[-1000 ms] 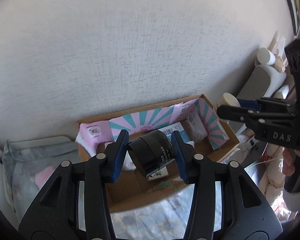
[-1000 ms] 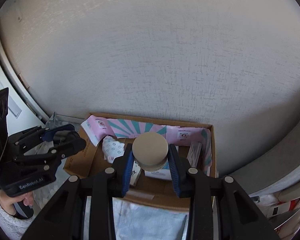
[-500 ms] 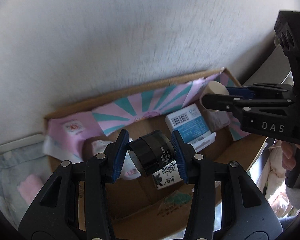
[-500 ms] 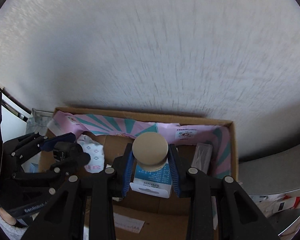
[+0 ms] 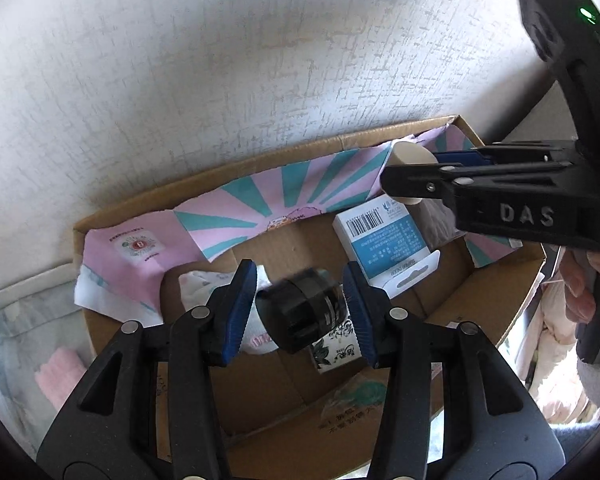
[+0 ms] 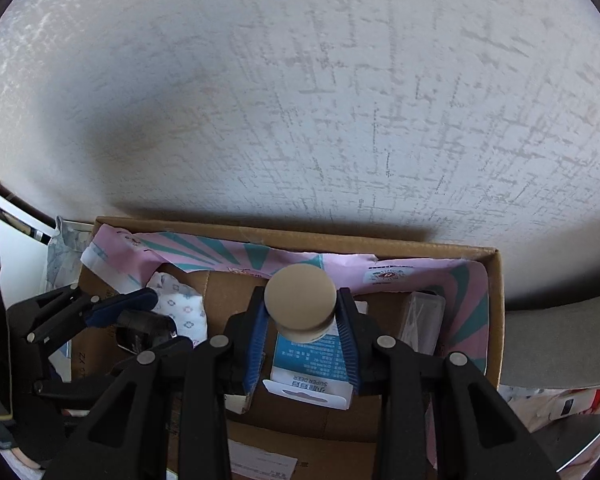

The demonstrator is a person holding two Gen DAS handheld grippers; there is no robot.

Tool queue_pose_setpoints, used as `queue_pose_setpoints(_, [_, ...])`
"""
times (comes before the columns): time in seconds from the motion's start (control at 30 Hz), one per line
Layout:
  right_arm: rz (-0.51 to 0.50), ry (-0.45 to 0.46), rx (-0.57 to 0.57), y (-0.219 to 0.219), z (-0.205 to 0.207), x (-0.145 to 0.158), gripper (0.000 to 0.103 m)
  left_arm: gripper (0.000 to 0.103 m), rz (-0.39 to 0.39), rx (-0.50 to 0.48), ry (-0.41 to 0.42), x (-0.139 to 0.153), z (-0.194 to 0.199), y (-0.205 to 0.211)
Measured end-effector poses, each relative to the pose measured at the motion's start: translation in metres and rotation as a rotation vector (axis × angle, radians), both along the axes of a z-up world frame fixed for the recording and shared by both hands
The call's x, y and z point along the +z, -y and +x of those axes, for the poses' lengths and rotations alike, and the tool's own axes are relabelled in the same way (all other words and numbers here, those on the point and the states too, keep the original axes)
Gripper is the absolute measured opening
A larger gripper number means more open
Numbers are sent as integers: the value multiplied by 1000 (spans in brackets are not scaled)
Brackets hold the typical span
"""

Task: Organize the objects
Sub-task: 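Open right tool to drop the tape roll while left tool drops the lens cap, then withdraw both tools from the cardboard box back over the bed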

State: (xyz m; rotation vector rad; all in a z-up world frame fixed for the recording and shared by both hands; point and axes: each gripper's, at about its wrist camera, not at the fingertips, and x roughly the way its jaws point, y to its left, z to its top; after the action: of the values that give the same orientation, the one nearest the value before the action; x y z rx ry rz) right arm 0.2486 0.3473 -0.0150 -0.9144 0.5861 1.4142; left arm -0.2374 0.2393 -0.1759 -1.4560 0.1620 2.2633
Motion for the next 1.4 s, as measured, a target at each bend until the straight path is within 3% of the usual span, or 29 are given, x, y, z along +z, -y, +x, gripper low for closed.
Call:
queue_pose_setpoints(0.03, [-4,-13,-5,-1,1,1,36,58,-19,-2,-20,3,2,-1])
queue_pose_setpoints(0.1, [-11,-48,-10,-2,3,2,76,100,-41,-18,-45,9,6,-4])
queue_pose_setpoints(0.13, [-7,-61,-17,-2,5,3,85,103,-30,-30,-62,12,8,-5])
queue_pose_setpoints(0.2, [7,-61,-19,-1,6,5,95,103,-18,-50,-55,14,10,-7])
queue_pose_setpoints(0.3, [9,-41,-30,0,9,7,98,103,-29,-55,-53,12,11,-9])
queue_pose_setpoints(0.53, [12,-6,-30,11,7,10,99,103,2,-37,-22,8,21,-4])
queue_pose_setpoints(0.83, [36,10,-2,33,11,22,102,103,-52,-32,-77,43,49,0])
queue_pose_setpoints(1.2, [58,-11,52,64,5,24,102,103,-18,55,-125,77,76,23])
queue_pose_setpoints(1.4, [102,73,71,85,-13,25,102,103,2,90,-172,96,89,40])
